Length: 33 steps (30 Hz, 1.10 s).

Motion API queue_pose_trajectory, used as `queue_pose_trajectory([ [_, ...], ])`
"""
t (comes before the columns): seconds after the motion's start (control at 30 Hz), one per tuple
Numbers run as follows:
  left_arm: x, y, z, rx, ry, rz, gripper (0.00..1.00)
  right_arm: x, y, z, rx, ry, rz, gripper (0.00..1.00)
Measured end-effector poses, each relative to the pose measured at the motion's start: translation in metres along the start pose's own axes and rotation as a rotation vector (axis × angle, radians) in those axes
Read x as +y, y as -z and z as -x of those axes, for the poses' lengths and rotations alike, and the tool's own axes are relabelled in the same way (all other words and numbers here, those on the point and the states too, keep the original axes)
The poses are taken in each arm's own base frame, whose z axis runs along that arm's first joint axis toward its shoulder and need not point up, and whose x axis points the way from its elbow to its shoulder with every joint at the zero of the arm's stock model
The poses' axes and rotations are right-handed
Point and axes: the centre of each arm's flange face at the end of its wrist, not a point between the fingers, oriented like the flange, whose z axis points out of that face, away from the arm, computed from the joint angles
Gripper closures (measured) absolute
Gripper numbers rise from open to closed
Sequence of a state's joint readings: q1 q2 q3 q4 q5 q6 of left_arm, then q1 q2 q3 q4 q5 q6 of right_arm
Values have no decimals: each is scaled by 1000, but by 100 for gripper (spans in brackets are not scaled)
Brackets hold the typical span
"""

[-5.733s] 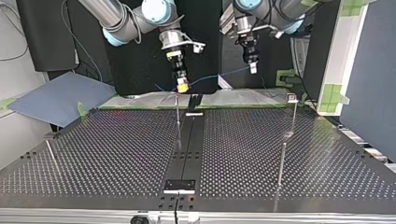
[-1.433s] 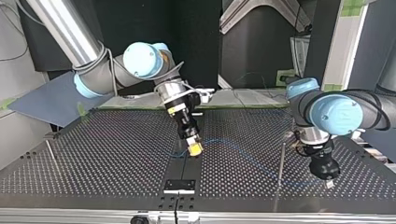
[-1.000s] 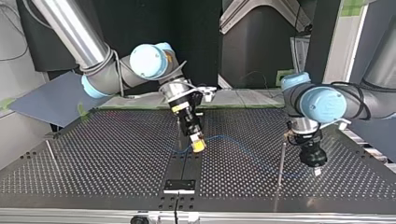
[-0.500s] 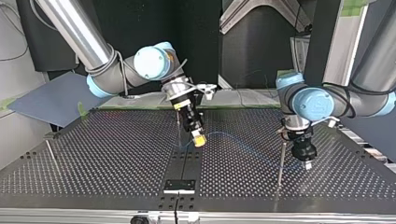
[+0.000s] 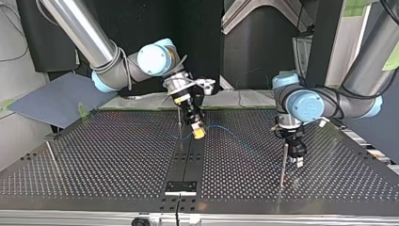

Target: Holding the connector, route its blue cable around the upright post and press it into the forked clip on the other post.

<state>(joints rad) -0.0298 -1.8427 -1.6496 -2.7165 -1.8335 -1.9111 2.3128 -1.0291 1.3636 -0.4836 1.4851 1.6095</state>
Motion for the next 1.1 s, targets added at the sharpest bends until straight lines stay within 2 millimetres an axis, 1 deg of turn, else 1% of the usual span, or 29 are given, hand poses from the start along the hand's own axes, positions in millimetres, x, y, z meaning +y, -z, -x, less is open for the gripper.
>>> queue_pose_trajectory([
  [0.1, -3, 0, 0, -2, 23, -22, 47, 0, 2, 5, -3, -1, 0, 100],
  [0.2, -5, 0, -1, -2, 36, -32, 47, 0, 6, 14, -5, -1, 1, 100],
  [0.23, -5, 0, -1, -1, 38, -33, 40, 0, 8, 18, -5, -1, 1, 100],
  [0.27, -5, 0, -2, 0, 40, -33, 40, 0, 10, 21, -7, -1, 1, 100],
  [0.3, -4, 1, -3, 0, 43, -33, 34, 0, 11, 24, -7, -1, 2, 100],
  [0.33, -4, 1, -4, 0, 47, -34, 30, 1, 13, 29, -9, -1, 3, 100],
  [0.37, -3, 2, -5, 0, 52, -34, 30, 1, 15, 33, -11, -1, 5, 100],
  [0.43, -2, 3, -7, -2, 60, -35, 22, 3, 18, 44, -19, -1, 12, 100],
  [0.5, -2, 3, -9, -1, 65, -35, 22, 5, 23, 56, -33, 0, 18, 100],
  [0.53, -1, 4, -9, -1, 66, -34, 16, 6, 25, 64, -45, 2, 22, 100],
  [0.6, -1, 4, -10, 1, 66, -33, 16, 7, 29, 75, -64, 3, 27, 100],
  [0.63, -1, 4, -10, 2, 66, -32, 10, 8, 30, 82, -77, 4, 30, 100],
  [0.67, -1, 4, -10, 3, 66, -32, 10, 8, 31, 88, -86, 4, 33, 100],
  [0.73, -1, 5, -10, 4, 65, -32, 2, 10, 33, 100, -105, 5, 42, 100],
  [1.1, -2, 5, -11, 7, 63, -38, 2, 14, 40, 157, -182, 5, 69, 100],
])
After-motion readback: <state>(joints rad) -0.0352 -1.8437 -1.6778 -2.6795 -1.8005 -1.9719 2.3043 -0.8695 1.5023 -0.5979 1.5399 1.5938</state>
